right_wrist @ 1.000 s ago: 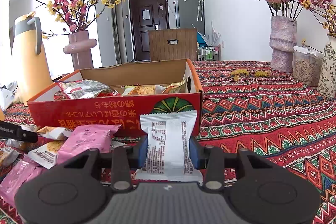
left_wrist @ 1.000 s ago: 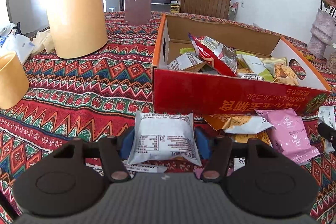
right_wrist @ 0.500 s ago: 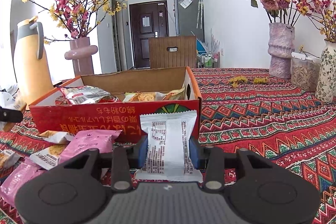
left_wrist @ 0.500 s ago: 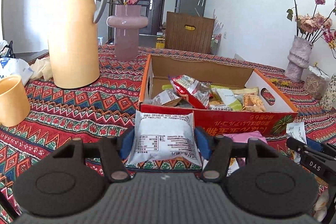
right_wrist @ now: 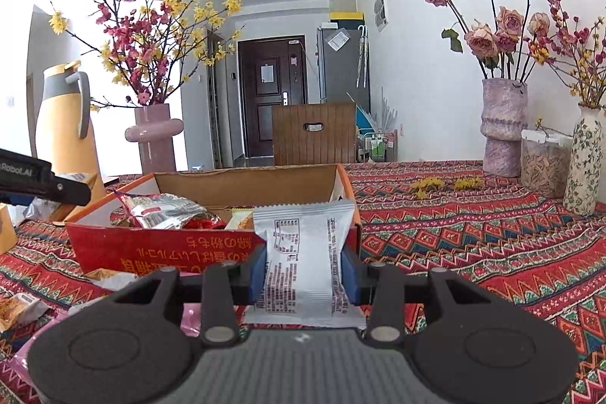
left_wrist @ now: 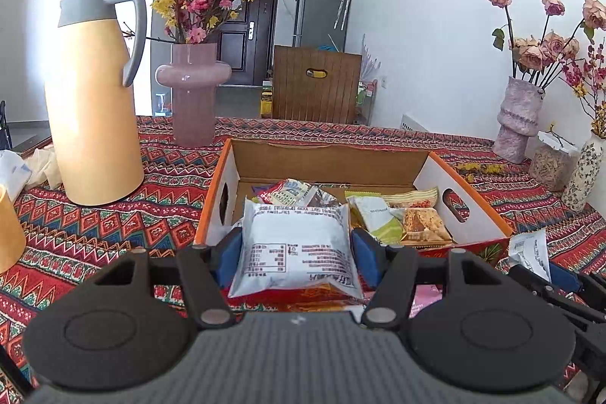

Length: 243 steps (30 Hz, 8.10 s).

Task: Organize snacks
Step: 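Carry both white packets into the box and open both grippers, then withdraw both grippers from the box toward the snack pile, then grasp the pink snack packet with the right gripper, then grasp the clear-window cookie packet with the left gripper, then carry the pink and cookie packets into the box and open both grippers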

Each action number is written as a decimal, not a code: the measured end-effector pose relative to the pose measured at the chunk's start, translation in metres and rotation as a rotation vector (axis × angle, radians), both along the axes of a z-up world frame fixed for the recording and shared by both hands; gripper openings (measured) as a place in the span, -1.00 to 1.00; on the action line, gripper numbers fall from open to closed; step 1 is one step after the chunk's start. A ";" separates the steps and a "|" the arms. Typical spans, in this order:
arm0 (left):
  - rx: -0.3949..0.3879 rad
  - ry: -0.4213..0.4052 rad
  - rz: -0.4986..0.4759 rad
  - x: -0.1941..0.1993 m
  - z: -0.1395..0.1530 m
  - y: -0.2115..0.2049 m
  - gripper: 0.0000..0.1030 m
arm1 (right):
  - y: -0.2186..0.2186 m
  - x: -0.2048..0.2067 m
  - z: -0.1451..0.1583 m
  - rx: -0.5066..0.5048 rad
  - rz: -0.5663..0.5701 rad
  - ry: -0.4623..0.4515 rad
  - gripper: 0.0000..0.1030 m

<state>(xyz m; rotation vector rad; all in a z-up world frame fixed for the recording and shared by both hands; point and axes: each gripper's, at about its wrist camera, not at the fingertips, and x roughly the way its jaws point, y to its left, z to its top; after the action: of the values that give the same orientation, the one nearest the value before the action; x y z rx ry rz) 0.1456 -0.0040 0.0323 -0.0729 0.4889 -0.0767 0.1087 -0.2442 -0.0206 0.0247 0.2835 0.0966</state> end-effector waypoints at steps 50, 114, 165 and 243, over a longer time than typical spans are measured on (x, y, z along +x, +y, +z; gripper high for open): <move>-0.011 -0.080 0.200 0.074 -0.010 0.002 1.00 | 0.015 0.107 0.018 0.063 -0.037 -0.015 1.00; -0.015 0.144 0.157 -0.098 -0.045 0.120 1.00 | 0.183 -0.024 -0.029 -0.110 0.207 0.349 0.21; 0.032 0.307 0.181 -0.039 -0.068 0.061 0.81 | 0.022 -0.064 -0.009 0.077 -0.007 0.161 0.18; 0.006 -0.010 0.069 0.086 -0.004 -0.024 -0.15 | 0.029 0.118 0.030 0.051 -0.007 0.033 0.18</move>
<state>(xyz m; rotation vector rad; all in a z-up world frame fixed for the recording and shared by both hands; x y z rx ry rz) 0.2315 -0.0282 0.0285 -0.0837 0.4767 -0.0083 0.2262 -0.2156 0.0098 0.0775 0.3140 0.0961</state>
